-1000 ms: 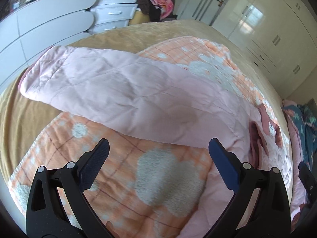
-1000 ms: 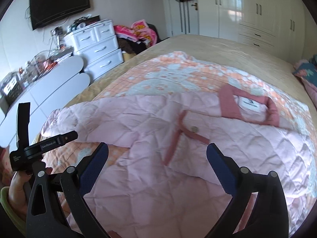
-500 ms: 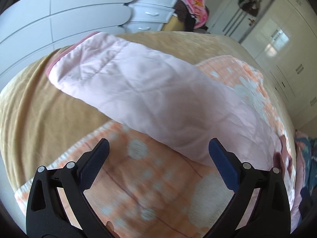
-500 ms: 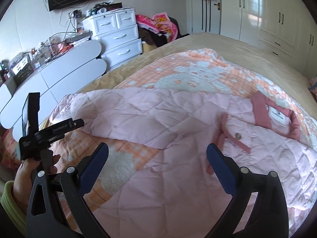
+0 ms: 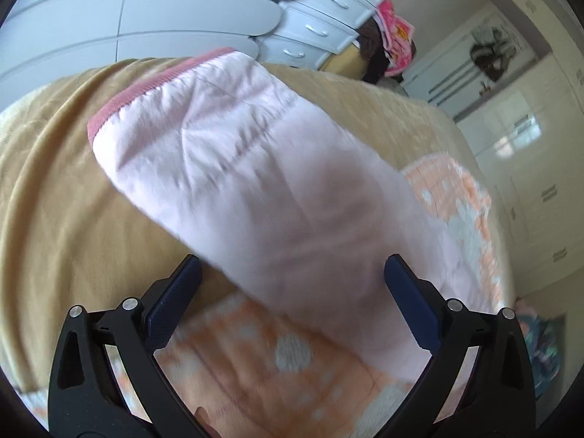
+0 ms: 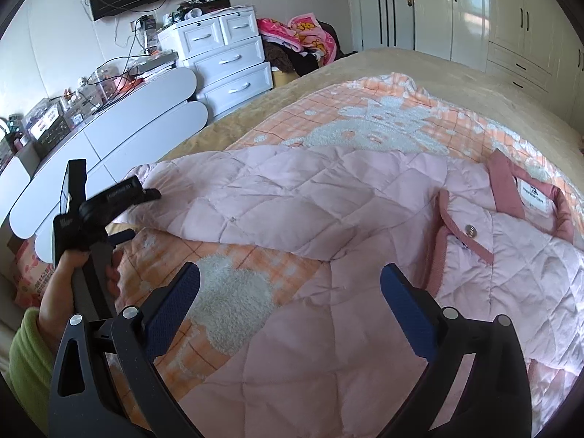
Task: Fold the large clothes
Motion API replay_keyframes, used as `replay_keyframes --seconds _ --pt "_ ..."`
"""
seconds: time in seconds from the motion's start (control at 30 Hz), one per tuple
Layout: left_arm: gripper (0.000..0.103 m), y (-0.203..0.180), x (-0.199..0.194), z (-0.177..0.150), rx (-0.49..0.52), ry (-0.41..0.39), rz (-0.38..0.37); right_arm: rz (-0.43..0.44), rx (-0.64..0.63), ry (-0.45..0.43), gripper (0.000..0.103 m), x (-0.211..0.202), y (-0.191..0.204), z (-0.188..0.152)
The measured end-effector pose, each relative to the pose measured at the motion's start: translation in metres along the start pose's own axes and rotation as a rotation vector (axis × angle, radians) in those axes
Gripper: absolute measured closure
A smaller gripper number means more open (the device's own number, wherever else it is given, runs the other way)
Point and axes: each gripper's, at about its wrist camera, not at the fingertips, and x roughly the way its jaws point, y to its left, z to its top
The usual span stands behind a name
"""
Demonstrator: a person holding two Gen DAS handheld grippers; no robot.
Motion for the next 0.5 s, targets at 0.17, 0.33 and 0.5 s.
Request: replay_keyframes --seconds 0.17,0.33,0.5 --pt "0.011 0.007 0.009 0.020 -0.047 -0.015 0.015 -0.014 0.040 -0.002 0.004 -0.006 -0.016 -0.007" --pt "0.064 0.004 0.007 0.031 -0.031 -0.056 0.038 -0.026 0.078 -0.005 0.004 -0.014 -0.033 -0.014" --pt "0.089 -0.011 -0.032 0.035 0.027 -0.156 -0.024 -0.045 0.109 -0.019 0.004 -0.030 -0.047 -0.021"
